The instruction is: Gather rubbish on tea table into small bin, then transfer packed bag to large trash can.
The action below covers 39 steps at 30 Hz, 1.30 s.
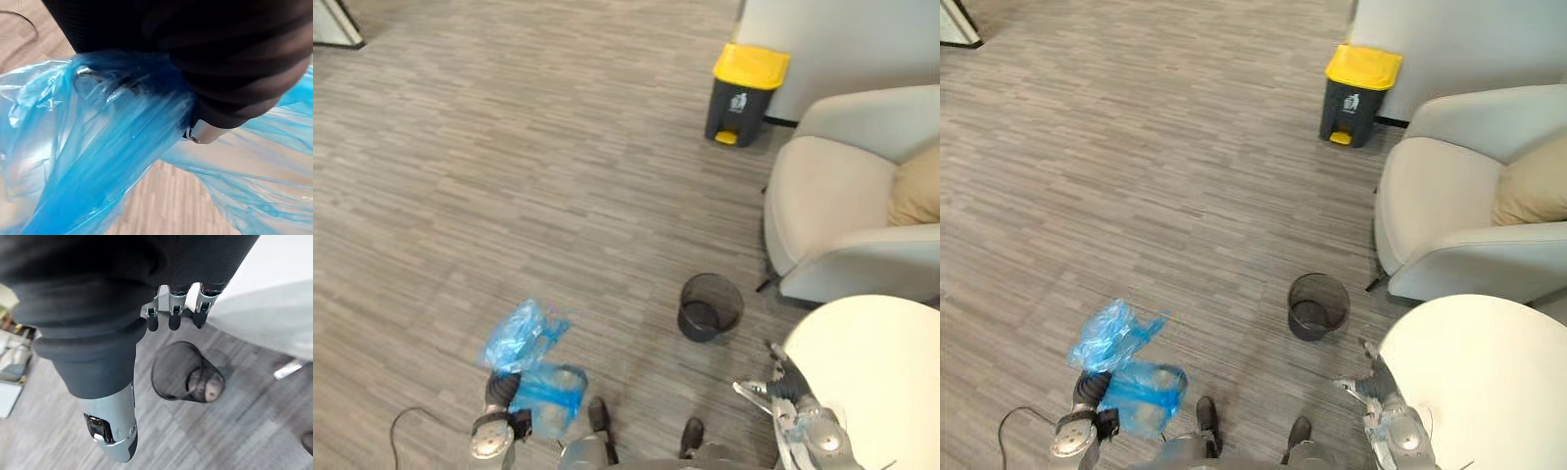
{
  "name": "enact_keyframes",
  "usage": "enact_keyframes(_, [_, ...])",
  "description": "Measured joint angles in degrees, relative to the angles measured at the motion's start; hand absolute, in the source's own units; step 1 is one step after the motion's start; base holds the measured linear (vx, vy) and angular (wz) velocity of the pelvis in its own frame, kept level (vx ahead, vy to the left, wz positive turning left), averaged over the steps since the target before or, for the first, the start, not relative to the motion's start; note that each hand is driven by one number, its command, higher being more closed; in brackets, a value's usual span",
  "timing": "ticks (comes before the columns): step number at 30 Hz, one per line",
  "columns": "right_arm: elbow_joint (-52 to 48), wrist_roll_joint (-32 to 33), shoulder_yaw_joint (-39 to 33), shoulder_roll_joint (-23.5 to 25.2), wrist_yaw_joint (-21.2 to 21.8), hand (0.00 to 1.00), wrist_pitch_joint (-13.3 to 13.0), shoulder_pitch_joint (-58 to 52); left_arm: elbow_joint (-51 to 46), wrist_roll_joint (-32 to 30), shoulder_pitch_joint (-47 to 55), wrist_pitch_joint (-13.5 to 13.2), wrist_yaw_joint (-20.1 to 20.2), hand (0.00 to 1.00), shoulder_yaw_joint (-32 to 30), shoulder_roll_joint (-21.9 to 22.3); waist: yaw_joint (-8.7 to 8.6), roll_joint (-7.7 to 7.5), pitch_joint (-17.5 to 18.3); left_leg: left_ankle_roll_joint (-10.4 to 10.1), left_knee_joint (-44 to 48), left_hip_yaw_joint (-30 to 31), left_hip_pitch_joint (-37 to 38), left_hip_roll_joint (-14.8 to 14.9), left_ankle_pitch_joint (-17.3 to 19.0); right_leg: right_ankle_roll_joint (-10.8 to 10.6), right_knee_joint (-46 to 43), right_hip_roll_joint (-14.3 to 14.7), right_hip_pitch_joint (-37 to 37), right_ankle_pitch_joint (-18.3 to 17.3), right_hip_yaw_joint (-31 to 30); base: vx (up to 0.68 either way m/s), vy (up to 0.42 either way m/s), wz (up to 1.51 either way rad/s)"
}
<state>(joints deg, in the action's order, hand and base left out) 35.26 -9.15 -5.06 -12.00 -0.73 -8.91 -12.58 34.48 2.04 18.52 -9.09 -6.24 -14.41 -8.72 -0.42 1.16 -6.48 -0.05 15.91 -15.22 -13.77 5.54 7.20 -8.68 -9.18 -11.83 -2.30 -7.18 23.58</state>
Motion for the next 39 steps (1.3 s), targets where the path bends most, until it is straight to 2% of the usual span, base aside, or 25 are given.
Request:
enact_keyframes(2, [0.5, 0.1, -2.2, 1.1, -0.7, 0.00, 0.8, -0.6, -0.1, -0.1, 1.7, 0.1, 0.1, 1.00, -0.2, -0.5, -0.11, -0.53, -0.5, 1.1, 6.7, 1.3, -0.6, -1.4, 5.9, -0.6, -8.3, -3.4, -0.1, -4.4, -0.2, 0.28, 0.187, 0.35])
enact_keyframes(3, [0.3, 0.1, -2.4, 0.9, -0.9, 0.00, 0.9, -1.0, -0.2, -0.5, 1.9, 0.2, 0.1, 1.00, -0.2, -0.7, -0.06, -1.40, -1.3, 2.0, 9.3, 1.9, -0.6, -2.2, 8.4, 0.2, -16.3, -5.4, -2.8, -4.3, -3.4, 0.35, 0.206, 0.25])
enact_keyframes(5, [0.4, 0.3, -2.5, 1.6, -1.8, 0.00, 1.3, -0.6, -0.2, -0.5, 1.4, 0.2, 0.1, 1.00, 0.0, -1.1, -0.51, 0.04, -1.9, 3.0, 10.5, 4.1, 0.8, -1.8, 10.3, 3.0, -32.5, -4.7, -11.0, -2.7, -11.6, 0.34, 0.190, 0.40])
enact_keyframes(6, [0.6, 1.0, -2.9, 3.0, -1.8, 0.00, 1.5, -0.5, -0.3, -0.4, 0.7, 0.2, 0.1, 1.00, 0.1, -2.0, -0.72, -0.39, -2.9, 3.0, 9.9, 5.5, 2.5, -1.7, 11.1, 2.4, -35.6, -2.6, -13.6, -6.0, -13.1, 0.34, 0.104, 0.51])
enact_keyframes(9, [1.6, 3.5, -3.7, 4.1, -2.5, 0.00, 1.5, 0.7, -0.1, -0.3, -0.5, 0.3, 0.1, 1.00, 0.7, -3.2, -1.48, -2.43, -3.6, 2.4, 7.5, 7.5, 6.5, -1.9, 13.2, 3.2, -31.2, 1.1, -19.9, -7.6, -11.7, 0.38, -0.018, 0.39])
enact_keyframes(11, [3.3, 5.2, -4.4, 3.7, -3.0, 0.00, 1.6, 1.2, 0.9, 0.2, -3.2, 0.3, 0.1, 1.00, 1.3, -3.2, -2.20, -2.03, -3.9, 1.2, 5.8, 8.9, 9.1, -1.8, 13.7, 3.4, -22.3, 3.4, -22.3, -6.3, -11.1, 0.45, -0.066, 0.57])
enact_keyframes(12, [4.3, 5.3, -4.8, 3.6, -3.0, 0.00, 1.9, 1.1, 1.5, 0.2, -4.8, 0.3, -0.1, 1.00, 1.3, -3.3, -2.41, -2.01, -3.9, -0.1, 4.3, 10.1, 11.4, -2.1, 14.3, 5.1, -17.9, 4.8, -23.2, -4.0, -11.5, 0.63, -0.128, 0.66])
enact_keyframes(15, [3.5, 5.8, -4.8, 3.8, -2.9, 0.00, 2.7, 0.1, 1.6, 0.2, -5.7, -0.3, 0.0, 1.00, 1.4, -3.0, -3.90, -2.75, -3.4, -3.4, 4.7, 10.6, 16.0, -1.3, 16.0, 10.0, -18.1, 5.6, -22.7, 2.7, -10.8, 0.65, -0.173, 0.67])
enact_keyframes(16, [1.2, 5.8, -4.8, 3.6, -2.9, 0.00, 2.9, 0.3, 0.7, 0.3, -6.1, -0.1, 0.0, 1.00, 1.3, -0.4, -3.26, -0.13, -4.2, -5.2, 15.3, 8.5, 13.8, 2.5, 14.8, 12.2, -20.5, 7.6, -20.4, -0.1, -9.0, 0.86, -0.257, 0.13])
enact_keyframes(18, [-2.9, 5.8, -3.7, 3.8, -2.9, 0.00, 2.8, 0.3, -1.1, 0.3, -5.5, -0.1, 0.1, 1.00, 1.4, 1.6, -2.55, 0.78, -4.7, -2.6, 30.7, 6.8, 8.5, 5.8, 6.5, 13.4, -19.8, 9.7, -16.7, -3.1, -9.1, 0.69, -0.229, -0.37])
enact_keyframes(19, [-5.5, 5.8, -3.2, 4.2, -3.0, 0.00, 2.6, 0.6, -2.0, 0.4, -4.8, -0.1, 0.5, 1.00, 1.5, 2.9, -1.44, 1.06, -5.0, -1.2, 42.5, 6.1, 4.4, 9.6, 0.6, 14.5, -17.3, 12.2, -11.2, -4.9, -10.8, 0.52, -0.176, -0.56])
enact_keyframes(21, [-7.2, 6.4, -3.1, 5.4, -3.4, 0.00, 2.7, 1.4, -3.7, 0.8, -5.0, -0.1, 1.2, 1.00, 2.0, 3.5, -0.29, -0.04, -5.7, -0.8, 47.9, 5.0, 1.1, 10.2, 4.5, 15.9, -13.6, 13.7, -4.4, -5.9, -13.9, 0.62, -0.154, -0.53])
enact_keyframes(23, [-9.2, 6.6, -3.1, 5.9, -4.2, 0.00, 2.6, 1.6, -5.6, 0.8, -5.0, -0.2, 1.5, 1.00, 3.9, 3.6, 0.92, -1.37, -5.9, 0.3, 46.2, 3.6, -3.1, 8.5, 6.8, 16.1, -9.2, 13.7, 1.3, -6.2, -16.8, 0.57, -0.085, -0.61])
enact_keyframes(25, [-10.4, 6.8, -3.4, 5.7, -4.4, 0.00, 2.6, 2.2, -7.5, 0.8, -5.0, -0.2, 2.5, 1.00, 5.1, 4.1, 1.73, -1.64, -5.9, 0.5, 38.9, 3.9, -8.4, 5.4, 7.1, 16.2, -5.0, 13.7, 5.3, -6.5, -19.9, 0.57, 0.044, -0.87])
enact_keyframes(26, [-10.3, 6.8, -3.4, 5.4, -4.5, 0.00, 2.6, 2.8, -7.9, 0.8, -5.3, -0.2, 2.6, 1.00, 5.8, 4.1, 2.85, -1.60, -5.9, 0.1, 30.3, 5.4, -10.6, 3.2, 6.9, 15.8, -4.1, 13.3, 6.8, -7.2, -22.6, 0.62, 0.155, -1.17])
enact_keyframes(27, [-10.2, 6.8, -3.5, 5.3, -4.5, 0.00, 2.5, 3.1, -8.0, 0.8, -5.4, -0.2, 2.6, 1.00, 6.3, 4.1, 3.65, -1.55, -5.6, -1.5, 20.8, 8.8, -11.4, 0.4, 5.9, 14.4, -4.1, 12.7, 7.8, -8.7, -25.0, 0.52, 0.172, -1.29])
enact_keyframes(28, [-10.1, 6.8, -3.6, 5.1, -4.6, 0.00, 2.5, 3.1, -8.0, 0.8, -5.3, -0.2, 2.5, 1.00, 6.6, 4.1, 4.21, -1.30, -5.5, -2.6, 15.7, 10.9, -11.3, -0.8, 4.7, 13.1, -4.6, 12.6, 8.2, -9.7, -26.3, 0.53, 0.234, -1.56])
enact_keyframes(29, [-9.8, 6.7, -3.6, 4.8, -4.6, 0.00, 2.6, 3.0, -8.8, 0.8, -3.8, -0.3, 2.4, 1.00, 7.1, 4.1, 4.88, -0.28, -4.4, -4.1, 9.4, 14.5, -10.9, -0.7, 1.8, 10.9, -6.9, 13.2, 8.5, -13.2, -29.4, 0.56, 0.273, -1.72])
enact_keyframes(30, [-9.4, 6.3, -3.5, 6.2, -4.6, 0.00, 2.8, 3.1, -9.1, 0.8, -2.3, 0.0, 2.4, 1.00, 7.6, 3.7, 4.68, -2.25, -3.6, -2.7, 14.5, 12.2, -10.5, -0.7, 0.7, 8.8, -11.2, 11.7, 8.3, -17.2, -32.6, 0.58, 0.271, -1.61])
enact_keyframes(31, [-9.6, 6.2, -3.5, 6.7, -4.5, 0.00, 2.8, 2.4, -9.3, 0.8, -2.0, 0.0, 2.4, 1.00, 7.6, 3.1, 4.33, -3.11, -2.9, -2.0, 15.6, 10.4, -10.1, -0.7, 2.5, 7.7, -14.5, 10.8, 6.9, -17.6, -33.1, 0.61, 0.248, -1.33])
enact_keyframes(32, [-9.9, 6.2, -3.4, 7.3, -4.6, 0.00, 2.7, 1.7, -10.3, 0.8, -2.1, 0.0, 2.5, 1.00, 8.0, 2.9, 4.23, -4.14, -2.3, -0.8, 17.1, 7.4, -8.2, -0.4, 5.3, 3.5, -23.0, 9.5, 3.6, -16.6, -33.0, 0.59, 0.231, -1.15])
enact_keyframes(33, [-9.8, 6.1, -3.3, 7.3, -4.5, 0.00, 2.8, 1.5, -11.4, 0.8, -2.1, 0.0, 2.5, 1.00, 8.6, 2.9, 4.07, -4.51, -2.4, 0.4, 17.4, 5.0, -5.0, -0.2, 7.2, -2.0, -31.9, 8.1, 0.3, -14.0, -32.7, 0.56, 0.236, -1.21])
enact_keyframes(34, [-9.8, 5.9, -3.3, 7.3, -4.5, 0.00, 2.8, 1.4, -11.8, 0.8, -2.1, 0.0, 2.5, 1.00, 8.8, 2.9, 4.07, -4.44, -2.5, 0.6, 17.0, 3.9, -2.8, -0.1, 8.3, -2.8, -35.9, 7.3, -1.5, -13.6, -31.9, 0.52, 0.243, -1.28])
enact_keyframes(36, [-9.7, 4.5, -2.9, 7.3, -4.5, 0.00, 2.8, 2.1, -12.1, 0.9, -2.1, 0.0, 2.4, 1.00, 8.8, 2.7, 3.91, -2.81, -2.7, 0.5, 12.9, 0.7, 6.2, 1.4, 11.8, 1.8, -43.3, 6.0, -7.4, -15.1, -24.7, 0.51, 0.228, -1.30])
enact_keyframes(39, [-9.4, 4.0, -1.9, 7.2, -4.5, 0.00, 2.7, 3.4, -12.0, 1.4, -2.8, -0.2, 2.3, 1.00, 8.7, 0.4, 2.32, -2.40, -2.8, -0.2, 6.3, -1.3, 12.4, 1.7, 12.5, 3.7, -39.0, 5.8, -14.9, -16.1, -16.4, 0.34, 0.083, -0.69])
